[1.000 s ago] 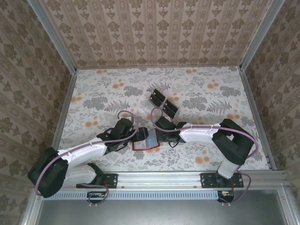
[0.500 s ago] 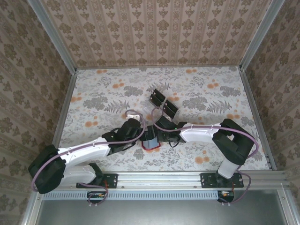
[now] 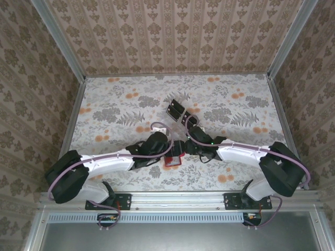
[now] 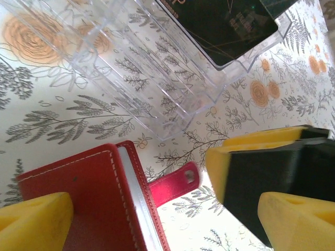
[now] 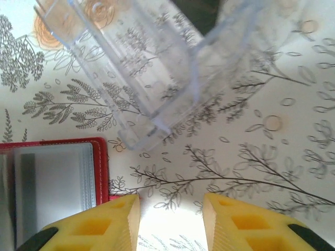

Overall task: Put the credit cards into the card holder
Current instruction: Close the card holder at the bottom-center of the table.

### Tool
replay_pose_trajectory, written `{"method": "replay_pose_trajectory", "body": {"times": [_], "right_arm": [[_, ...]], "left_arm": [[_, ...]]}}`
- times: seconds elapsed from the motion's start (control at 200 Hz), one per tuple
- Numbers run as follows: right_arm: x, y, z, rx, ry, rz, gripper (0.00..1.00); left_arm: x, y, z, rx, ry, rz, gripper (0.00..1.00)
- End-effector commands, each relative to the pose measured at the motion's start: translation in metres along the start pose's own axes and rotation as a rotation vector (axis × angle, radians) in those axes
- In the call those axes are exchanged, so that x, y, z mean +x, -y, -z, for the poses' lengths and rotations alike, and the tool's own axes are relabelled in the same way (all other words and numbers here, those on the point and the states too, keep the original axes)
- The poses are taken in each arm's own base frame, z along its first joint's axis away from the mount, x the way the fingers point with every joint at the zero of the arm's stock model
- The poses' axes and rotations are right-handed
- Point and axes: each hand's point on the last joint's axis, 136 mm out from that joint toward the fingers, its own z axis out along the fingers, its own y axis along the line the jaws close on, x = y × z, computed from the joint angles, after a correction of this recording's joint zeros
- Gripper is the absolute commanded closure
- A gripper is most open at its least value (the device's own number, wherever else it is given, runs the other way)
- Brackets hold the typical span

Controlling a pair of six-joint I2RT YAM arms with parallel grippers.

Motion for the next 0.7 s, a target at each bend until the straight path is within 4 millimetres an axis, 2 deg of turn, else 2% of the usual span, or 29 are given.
{"method": "replay_pose_trajectory", "body": {"times": [0.0, 0.23, 0.365, 0.575, 0.695], "right_arm": [[-0.003, 0.013, 0.018, 0.010, 0.035, -0.035, 0.61], [-0.002, 0.027, 0.036, 0.012, 0.060, -0.062, 0.61], [0.000, 0.027, 0.042, -0.012, 0.060, -0.067, 0.61], [0.005, 0.001, 0.045, -0.138, 0.011, -0.044, 0.65], [0.008, -0.021, 0.046, -0.210, -0.007, -0.021, 0.75]], "left_arm": [[-0.003, 0.014, -0.008, 0.029, 0.015, 0.012, 0.00], [0.018, -0.004, -0.026, -0.035, -0.027, 0.006, 0.00], [0.020, -0.010, -0.031, -0.055, -0.028, 0.006, 0.00], [-0.008, 0.002, -0.013, -0.030, 0.015, -0.027, 0.00], [-0.026, 0.004, 0.006, -0.024, 0.042, -0.028, 0.00]]}}
